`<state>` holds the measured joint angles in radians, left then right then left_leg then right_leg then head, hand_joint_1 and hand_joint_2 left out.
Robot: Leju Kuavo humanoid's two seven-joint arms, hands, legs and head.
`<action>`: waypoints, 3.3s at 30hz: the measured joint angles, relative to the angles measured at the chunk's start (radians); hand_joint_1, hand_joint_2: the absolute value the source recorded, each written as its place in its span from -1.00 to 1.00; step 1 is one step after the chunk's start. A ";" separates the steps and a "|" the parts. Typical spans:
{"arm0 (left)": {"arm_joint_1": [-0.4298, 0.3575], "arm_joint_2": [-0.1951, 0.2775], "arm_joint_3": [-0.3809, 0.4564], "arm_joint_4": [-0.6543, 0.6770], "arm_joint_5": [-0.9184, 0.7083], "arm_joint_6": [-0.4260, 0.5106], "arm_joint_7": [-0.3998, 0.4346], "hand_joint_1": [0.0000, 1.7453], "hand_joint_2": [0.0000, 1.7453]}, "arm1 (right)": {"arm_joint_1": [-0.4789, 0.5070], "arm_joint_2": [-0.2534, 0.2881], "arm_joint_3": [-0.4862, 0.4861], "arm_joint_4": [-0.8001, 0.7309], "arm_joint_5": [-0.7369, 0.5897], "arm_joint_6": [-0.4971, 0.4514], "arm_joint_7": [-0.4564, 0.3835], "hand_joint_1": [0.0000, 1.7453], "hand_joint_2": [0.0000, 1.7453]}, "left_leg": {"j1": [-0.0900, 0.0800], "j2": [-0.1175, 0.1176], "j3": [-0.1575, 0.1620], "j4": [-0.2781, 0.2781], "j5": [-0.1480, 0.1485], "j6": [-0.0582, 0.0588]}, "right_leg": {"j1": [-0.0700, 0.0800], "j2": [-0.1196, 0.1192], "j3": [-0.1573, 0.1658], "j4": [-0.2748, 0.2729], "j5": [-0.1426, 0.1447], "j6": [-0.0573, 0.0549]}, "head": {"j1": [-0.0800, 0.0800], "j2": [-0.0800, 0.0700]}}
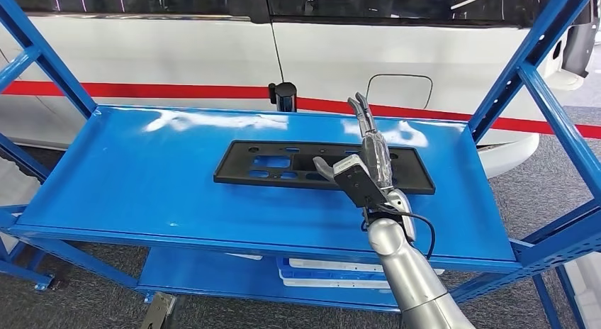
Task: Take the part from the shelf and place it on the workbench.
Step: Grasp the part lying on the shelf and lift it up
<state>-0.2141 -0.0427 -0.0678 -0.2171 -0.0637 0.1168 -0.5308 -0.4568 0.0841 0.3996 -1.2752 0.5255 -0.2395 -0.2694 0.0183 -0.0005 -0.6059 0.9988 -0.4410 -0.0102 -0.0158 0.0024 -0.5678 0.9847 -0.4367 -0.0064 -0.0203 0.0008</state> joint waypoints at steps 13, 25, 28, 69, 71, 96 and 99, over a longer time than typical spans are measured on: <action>-0.003 0.017 -0.008 0.001 0.005 -0.010 0.022 -1.00 -1.00 | -0.001 0.006 0.060 0.029 0.085 0.014 0.008 -1.00 1.00 | -0.025 -0.007 0.016 -0.020 0.019 0.023 | 0.005 -0.003 0.008 -0.011 -0.007 0.017 | 0.005 0.000; 0.004 0.019 -0.007 0.003 0.025 0.033 0.087 -1.00 -1.00 | 0.006 0.005 0.078 0.018 0.079 0.063 0.014 -1.00 1.00 | -0.027 -0.007 0.016 -0.020 0.018 0.027 | 0.004 -0.003 0.008 -0.012 -0.006 0.019 | 0.005 0.000; 0.026 0.022 0.000 0.007 0.056 0.083 0.143 -1.00 -1.00 | 0.029 -0.005 0.101 -0.021 0.104 0.071 0.035 -1.00 1.00 | -0.027 -0.006 0.016 -0.019 0.018 0.028 | 0.004 -0.003 0.008 -0.012 -0.006 0.022 | 0.005 0.000; 0.114 0.048 0.091 0.023 0.130 0.161 0.252 -1.00 -1.00 | -0.112 0.020 0.268 0.320 0.657 -0.153 0.291 -1.00 1.00 | -0.019 -0.006 0.018 -0.019 0.014 0.026 | 0.005 -0.003 0.008 -0.011 -0.010 0.030 | 0.005 0.000; 0.114 0.048 0.091 0.023 0.130 0.167 0.252 -1.00 -1.00 | -0.138 0.034 0.257 0.395 0.663 -0.165 0.293 -1.00 1.00 | -0.020 -0.006 0.018 -0.019 0.014 0.026 | 0.005 -0.003 0.008 -0.011 -0.010 0.030 | 0.005 0.000; 0.117 0.041 0.067 0.024 0.129 0.167 0.236 -1.00 -1.00 | -0.252 0.097 0.204 0.710 0.735 -0.216 0.357 1.00 1.00 | -0.019 -0.006 0.020 -0.019 0.013 0.026 | 0.005 -0.003 0.010 -0.011 -0.011 0.030 | 0.005 0.000; 0.117 0.041 0.067 0.024 0.128 0.166 0.236 -1.00 -1.00 | -0.251 0.096 0.204 0.712 0.770 -0.229 0.372 1.00 1.00 | -0.019 -0.006 0.020 -0.019 0.013 0.026 | 0.005 -0.003 0.009 -0.011 -0.011 0.030 | 0.005 0.000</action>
<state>-0.0973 -0.0019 -0.0009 -0.1934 0.0646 0.2825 -0.2947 -0.7081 0.1805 0.6033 -0.5634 1.2951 -0.4684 0.1029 -0.0012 -0.0063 -0.5857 0.9795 -0.4277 0.0160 -0.0112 -0.0002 -0.5583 0.9734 -0.4473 0.0239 -0.0157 0.0008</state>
